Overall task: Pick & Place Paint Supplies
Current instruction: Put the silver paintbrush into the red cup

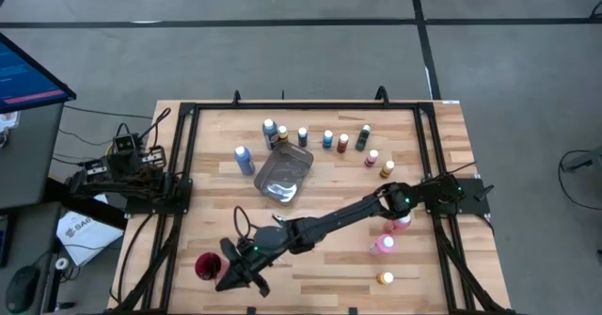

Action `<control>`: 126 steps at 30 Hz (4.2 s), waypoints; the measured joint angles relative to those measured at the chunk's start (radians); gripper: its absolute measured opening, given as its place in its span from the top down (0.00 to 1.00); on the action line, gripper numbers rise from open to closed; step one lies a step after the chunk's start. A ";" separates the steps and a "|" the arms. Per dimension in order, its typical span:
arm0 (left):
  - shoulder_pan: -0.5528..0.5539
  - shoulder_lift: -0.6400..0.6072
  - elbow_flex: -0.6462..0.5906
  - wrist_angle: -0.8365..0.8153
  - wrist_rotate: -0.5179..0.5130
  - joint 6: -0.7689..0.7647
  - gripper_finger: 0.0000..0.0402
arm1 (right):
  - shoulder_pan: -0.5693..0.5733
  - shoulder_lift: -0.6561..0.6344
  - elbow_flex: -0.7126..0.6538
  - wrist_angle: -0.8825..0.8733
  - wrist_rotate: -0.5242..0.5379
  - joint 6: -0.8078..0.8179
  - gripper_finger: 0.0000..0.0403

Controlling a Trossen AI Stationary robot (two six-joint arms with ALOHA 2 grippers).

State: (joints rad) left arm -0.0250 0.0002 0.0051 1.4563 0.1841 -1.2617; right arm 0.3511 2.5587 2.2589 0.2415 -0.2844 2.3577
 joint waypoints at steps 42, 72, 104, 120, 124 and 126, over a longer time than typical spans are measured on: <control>0.000 0.000 0.000 0.000 0.000 0.000 0.99 | -0.048 -0.001 0.038 0.207 0.006 -0.389 0.71; 0.000 0.000 0.000 -0.001 0.000 0.000 0.99 | 0.045 -0.190 0.079 -1.347 0.197 -1.546 0.77; 0.000 0.000 0.000 -0.019 0.000 0.000 0.99 | 0.063 0.000 0.076 -1.295 0.356 -1.527 0.58; 0.000 0.000 0.000 -0.019 0.000 0.000 0.99 | 0.037 0.026 0.076 -1.137 -0.067 -1.424 0.64; 0.000 0.000 0.000 -0.019 0.000 0.000 0.99 | 0.030 0.041 0.077 -1.027 -0.155 -1.340 0.65; 0.000 0.000 0.000 -0.019 0.000 0.000 0.99 | 0.032 0.049 0.075 -0.967 -0.235 -1.351 0.66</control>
State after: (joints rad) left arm -0.0250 0.0002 0.0051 1.4368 0.1841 -1.2617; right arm 0.3827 2.6082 2.3341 -0.7253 -0.5199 1.0069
